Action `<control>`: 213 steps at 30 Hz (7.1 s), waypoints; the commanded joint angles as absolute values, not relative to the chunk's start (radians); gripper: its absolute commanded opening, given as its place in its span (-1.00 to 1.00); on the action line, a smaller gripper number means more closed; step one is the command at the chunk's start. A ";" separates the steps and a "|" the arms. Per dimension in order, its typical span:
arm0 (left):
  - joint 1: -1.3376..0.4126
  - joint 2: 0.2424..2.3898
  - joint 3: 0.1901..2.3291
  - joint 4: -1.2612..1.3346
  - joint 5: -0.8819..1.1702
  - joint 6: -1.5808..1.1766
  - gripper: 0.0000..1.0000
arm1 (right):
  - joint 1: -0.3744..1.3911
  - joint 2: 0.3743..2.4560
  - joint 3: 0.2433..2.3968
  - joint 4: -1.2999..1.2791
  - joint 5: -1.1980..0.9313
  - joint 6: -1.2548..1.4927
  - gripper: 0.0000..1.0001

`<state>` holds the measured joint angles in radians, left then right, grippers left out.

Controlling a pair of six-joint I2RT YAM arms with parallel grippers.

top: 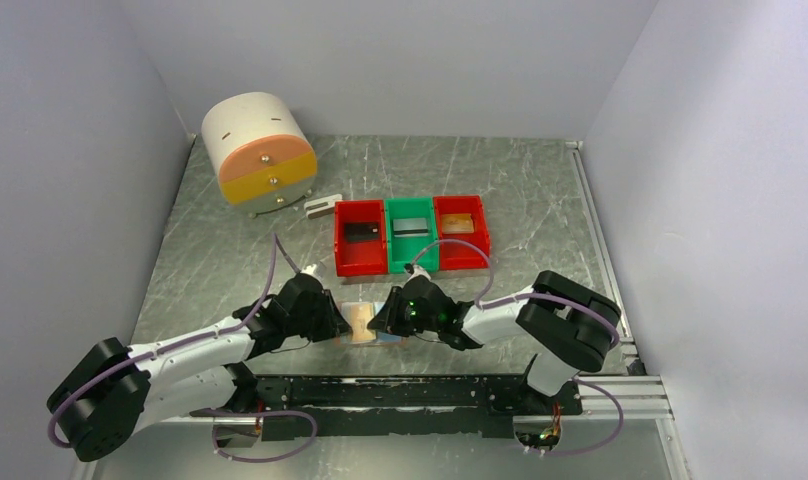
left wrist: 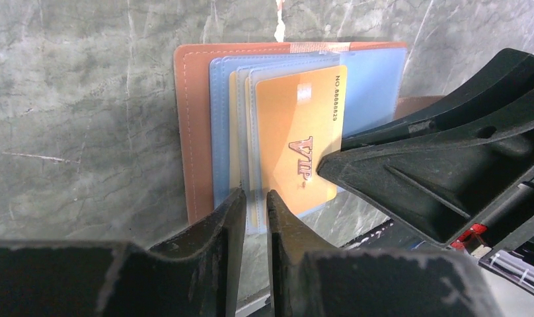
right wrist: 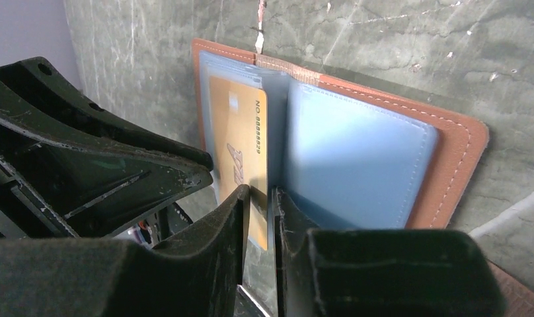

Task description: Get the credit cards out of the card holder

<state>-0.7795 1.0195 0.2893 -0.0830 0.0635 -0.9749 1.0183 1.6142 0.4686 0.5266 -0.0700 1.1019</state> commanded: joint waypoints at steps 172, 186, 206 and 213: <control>-0.962 1.359 0.539 -0.382 -0.230 -1.062 -0.45 | 0.968 1.557 0.328 0.530 -0.027 1.192 -0.66; -0.971 1.368 0.557 -0.407 -0.256 -1.074 -0.42 | 0.968 1.559 0.327 0.531 -0.026 1.192 -0.65; -0.983 1.371 0.545 -0.409 -0.269 -1.079 -0.37 | 0.966 1.560 0.326 0.540 -0.029 1.196 -0.65; -0.986 1.415 0.556 -0.415 -0.271 -1.097 -0.40 | 0.966 1.538 0.314 0.539 -0.021 1.197 -0.66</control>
